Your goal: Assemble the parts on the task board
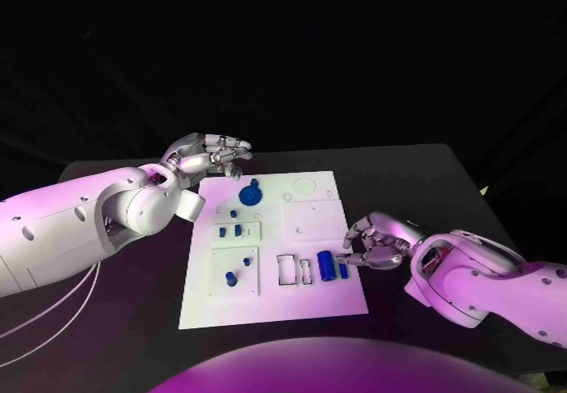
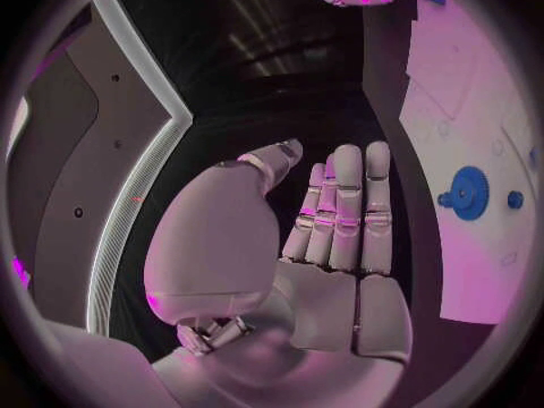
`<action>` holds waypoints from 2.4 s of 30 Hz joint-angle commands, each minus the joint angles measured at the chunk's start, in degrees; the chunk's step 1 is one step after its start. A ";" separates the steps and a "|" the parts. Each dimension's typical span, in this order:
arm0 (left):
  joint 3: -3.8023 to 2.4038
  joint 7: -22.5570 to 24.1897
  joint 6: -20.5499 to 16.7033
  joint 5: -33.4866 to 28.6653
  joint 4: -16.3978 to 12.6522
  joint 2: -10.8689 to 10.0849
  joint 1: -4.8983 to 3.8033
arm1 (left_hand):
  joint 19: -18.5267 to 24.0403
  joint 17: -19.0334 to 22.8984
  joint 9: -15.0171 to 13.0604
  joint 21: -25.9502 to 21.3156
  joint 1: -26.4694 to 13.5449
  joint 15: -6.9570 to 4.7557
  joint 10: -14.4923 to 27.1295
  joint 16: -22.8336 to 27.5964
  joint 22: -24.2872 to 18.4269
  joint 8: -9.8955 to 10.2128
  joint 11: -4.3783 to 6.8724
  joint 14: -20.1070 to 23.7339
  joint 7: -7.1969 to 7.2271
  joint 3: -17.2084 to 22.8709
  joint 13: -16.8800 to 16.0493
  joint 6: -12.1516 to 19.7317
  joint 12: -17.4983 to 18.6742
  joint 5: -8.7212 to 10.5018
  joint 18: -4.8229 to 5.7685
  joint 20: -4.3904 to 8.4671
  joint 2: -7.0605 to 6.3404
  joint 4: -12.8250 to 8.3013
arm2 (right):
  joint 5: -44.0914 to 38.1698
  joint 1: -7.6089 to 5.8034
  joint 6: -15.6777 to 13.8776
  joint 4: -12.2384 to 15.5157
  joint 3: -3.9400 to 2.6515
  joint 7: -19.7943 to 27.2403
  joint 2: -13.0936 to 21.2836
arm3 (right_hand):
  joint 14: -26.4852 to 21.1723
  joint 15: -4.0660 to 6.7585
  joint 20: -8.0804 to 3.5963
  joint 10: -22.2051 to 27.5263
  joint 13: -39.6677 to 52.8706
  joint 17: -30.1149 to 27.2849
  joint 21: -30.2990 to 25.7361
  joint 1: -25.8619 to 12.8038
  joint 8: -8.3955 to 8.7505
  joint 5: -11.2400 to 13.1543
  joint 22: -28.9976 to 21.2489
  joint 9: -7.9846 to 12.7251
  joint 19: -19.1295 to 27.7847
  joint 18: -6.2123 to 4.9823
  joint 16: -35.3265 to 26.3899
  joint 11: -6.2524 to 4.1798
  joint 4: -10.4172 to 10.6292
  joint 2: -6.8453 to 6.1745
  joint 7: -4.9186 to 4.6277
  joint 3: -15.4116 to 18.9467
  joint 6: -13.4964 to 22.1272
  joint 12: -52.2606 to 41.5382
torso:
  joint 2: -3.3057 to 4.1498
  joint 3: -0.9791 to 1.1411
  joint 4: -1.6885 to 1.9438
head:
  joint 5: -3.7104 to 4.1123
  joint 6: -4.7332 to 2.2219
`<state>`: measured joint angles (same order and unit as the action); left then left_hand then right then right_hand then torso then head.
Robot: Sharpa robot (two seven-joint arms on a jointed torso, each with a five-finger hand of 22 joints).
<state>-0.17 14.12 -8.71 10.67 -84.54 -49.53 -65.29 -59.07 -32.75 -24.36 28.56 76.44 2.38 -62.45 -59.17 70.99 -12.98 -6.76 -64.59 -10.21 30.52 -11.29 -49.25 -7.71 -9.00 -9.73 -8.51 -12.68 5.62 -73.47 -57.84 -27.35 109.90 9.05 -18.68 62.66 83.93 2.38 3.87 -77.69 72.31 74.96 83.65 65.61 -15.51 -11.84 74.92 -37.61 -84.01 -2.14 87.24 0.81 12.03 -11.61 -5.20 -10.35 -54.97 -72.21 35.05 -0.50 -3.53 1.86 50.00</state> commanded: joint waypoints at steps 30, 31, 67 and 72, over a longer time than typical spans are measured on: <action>0.14 0.11 1.57 -1.36 -0.60 -0.36 0.03 | -0.28 0.12 -0.08 -0.28 -0.44 0.17 0.41 0.02 -0.13 -0.39 -0.09 -0.07 -0.15 0.24 0.06 0.47 -0.33 -0.27 -0.66 -0.12 0.30 -0.12 | -10.14 3.86 1.41 -4.11 -0.01 -12.41 -8.60 | 5.02 0.54 -0.49 -1.15 1.54 9.91 1.67 1.68 0.36 0.02 13.69 -1.16 -3.93 1.08 1.14 -0.08 4.74 0.83 0.22 5.39 -1.29 -1.76 | 0.05 -0.03 -0.10 | 1.89 0.00; 0.15 0.07 1.61 -1.44 -0.61 -0.38 0.03 | -0.28 0.12 -0.08 -0.28 -0.44 0.17 0.41 0.02 -0.13 -0.39 -0.09 -0.07 -0.15 0.24 0.06 0.47 -0.33 -0.27 -0.66 -0.12 0.30 -0.12 | -10.52 3.91 1.61 -4.14 -0.02 -12.59 -8.77 | 5.05 0.57 -0.50 -1.30 1.75 10.09 1.93 1.52 0.25 0.17 13.76 -1.29 -4.04 1.13 1.20 -0.13 4.73 0.88 0.30 5.78 -1.61 -1.99 | 0.05 -0.01 -0.08 | 1.94 0.00; 0.14 0.01 1.42 -1.84 -0.43 -0.23 0.02 | -0.20 0.18 -0.13 -0.38 -1.09 0.24 0.63 -0.07 -0.28 -0.78 -0.13 0.06 -0.16 0.05 0.07 0.69 -0.50 -0.10 -0.64 -0.18 0.55 0.31 | -1.49 2.20 -3.93 -0.80 -0.38 -7.69 -11.28 | 5.61 2.26 -2.05 -6.30 8.29 12.84 4.93 4.20 0.44 -6.95 14.64 -1.52 -5.33 1.80 2.08 -2.15 4.70 3.98 2.51 0.94 -7.83 -8.38 | 0.07 -0.08 -0.01 | 1.45 0.00; 0.14 0.02 1.50 -1.82 -0.47 -0.01 0.02 | -0.20 0.18 -0.13 -0.39 -1.09 0.24 0.64 -0.07 -0.29 -0.80 -0.12 0.06 -0.15 0.05 0.07 0.69 -0.51 -0.11 -0.64 -0.19 0.57 0.31 | -0.53 2.19 0.78 -2.13 -0.35 -8.54 -13.72 | 5.64 2.28 -2.09 -7.12 9.55 13.00 4.88 -0.04 0.71 -6.27 14.62 -1.43 -5.29 1.79 2.13 -2.18 4.70 4.66 2.58 0.47 -8.73 -9.49 | 0.08 -0.06 0.08 | 1.05 0.00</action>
<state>0.01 13.85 -8.05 9.23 -84.88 -49.69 -65.24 -59.07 -32.64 -24.43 28.56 75.91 2.38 -62.25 -59.17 70.76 -13.43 -6.97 -64.59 -10.42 30.52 -11.30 -49.04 -7.98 -9.00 -9.73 -8.51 -12.15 5.62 -75.75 -55.70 -31.15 107.94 8.69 -27.22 49.13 84.14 4.22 2.24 -83.75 74.94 74.92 88.42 66.34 -14.94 -18.26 74.93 -39.11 -84.02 -1.25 89.11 -1.32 16.85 -6.49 -4.54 -9.83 -61.23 -81.52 35.09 -0.58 -3.53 3.10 50.00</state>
